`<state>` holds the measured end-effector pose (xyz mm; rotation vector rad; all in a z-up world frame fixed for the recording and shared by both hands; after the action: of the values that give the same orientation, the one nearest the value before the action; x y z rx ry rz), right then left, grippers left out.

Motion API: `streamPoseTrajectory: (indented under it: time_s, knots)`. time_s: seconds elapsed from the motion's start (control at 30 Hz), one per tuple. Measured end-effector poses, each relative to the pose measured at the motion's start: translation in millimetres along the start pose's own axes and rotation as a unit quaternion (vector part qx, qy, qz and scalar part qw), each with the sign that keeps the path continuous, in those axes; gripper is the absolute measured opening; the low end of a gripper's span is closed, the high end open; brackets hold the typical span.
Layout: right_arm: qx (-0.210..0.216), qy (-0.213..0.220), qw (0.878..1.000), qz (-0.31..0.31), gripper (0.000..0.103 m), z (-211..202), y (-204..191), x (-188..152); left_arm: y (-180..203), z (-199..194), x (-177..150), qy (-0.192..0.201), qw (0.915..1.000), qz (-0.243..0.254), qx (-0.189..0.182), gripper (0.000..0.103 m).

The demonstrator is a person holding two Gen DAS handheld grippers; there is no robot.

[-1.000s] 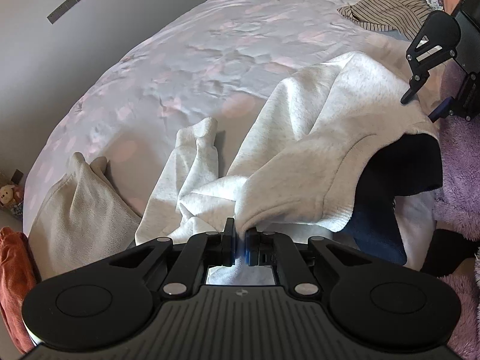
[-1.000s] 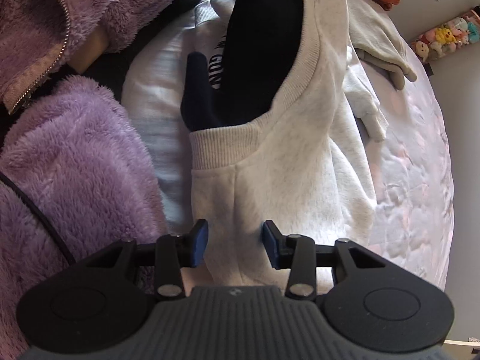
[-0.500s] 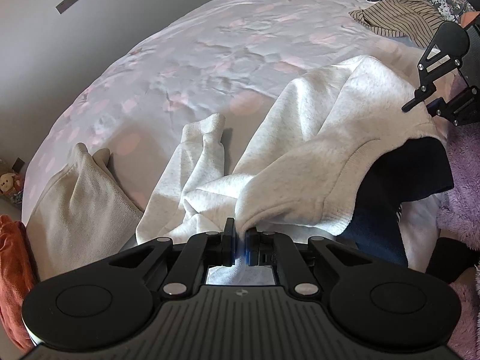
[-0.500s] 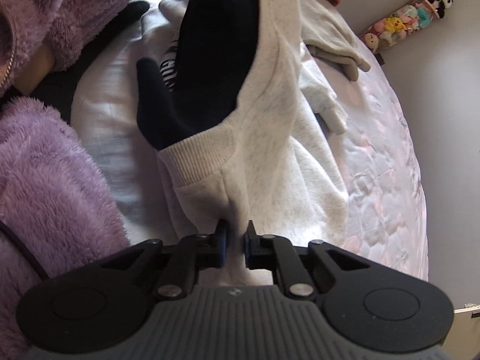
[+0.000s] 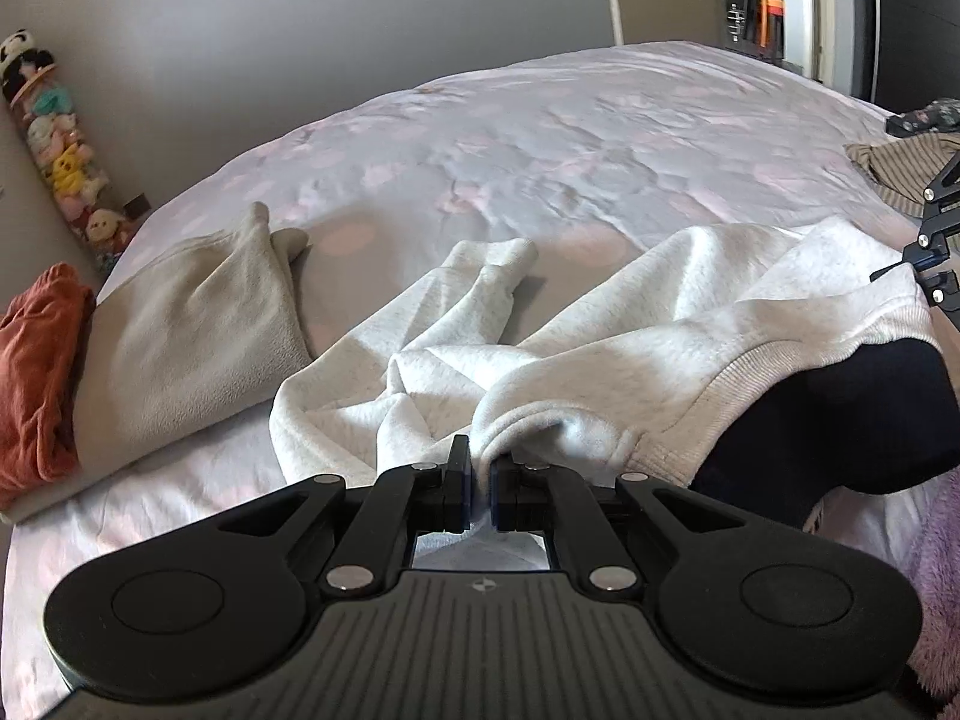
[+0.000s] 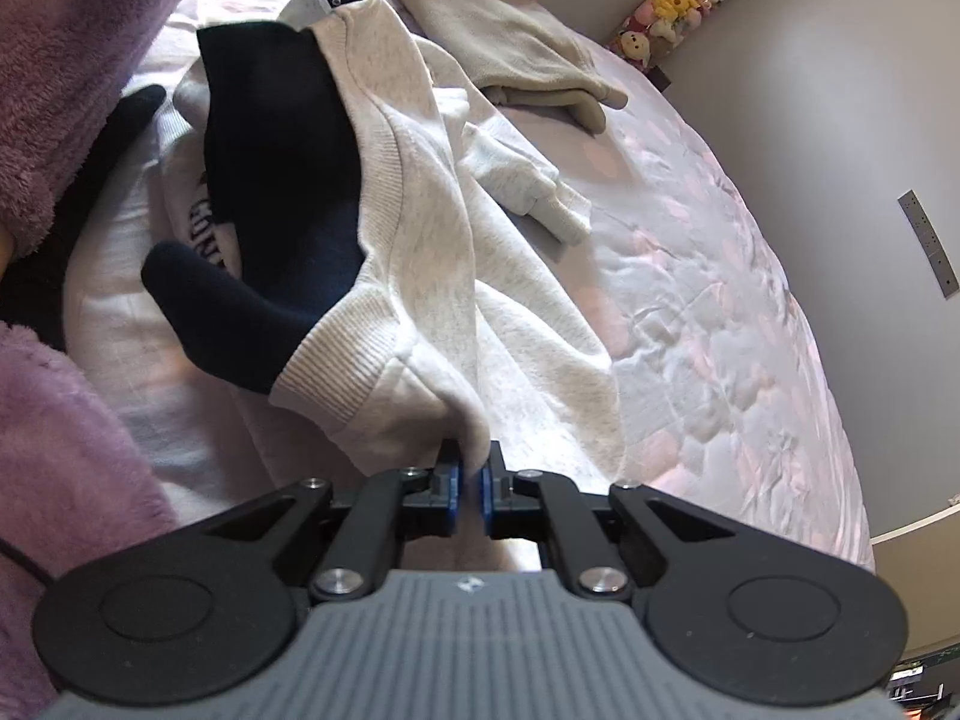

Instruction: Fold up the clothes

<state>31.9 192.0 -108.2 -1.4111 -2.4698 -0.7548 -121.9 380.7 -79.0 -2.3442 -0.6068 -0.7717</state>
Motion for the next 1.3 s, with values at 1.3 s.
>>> streamPoseTrajectory:
  time_s: [1.3]
  knots:
    - [-0.013,0.003,0.999,0.044,0.043,-40.6,14.5,-15.5,-10.5,29.6,1.1,-0.057,0.997,-0.049,-0.02,0.005]
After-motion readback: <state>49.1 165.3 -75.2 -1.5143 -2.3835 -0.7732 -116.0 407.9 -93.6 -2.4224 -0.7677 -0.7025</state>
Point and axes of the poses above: each gripper's, at about its wrist camera, not at the fingertips, and z roughly the way its jaws point, y to its right, x to its top, the point moved 1 cm from there along z, roughly the way its jaws point, and after that the axes turned 14 degrees about x, right-handed, at the moved point
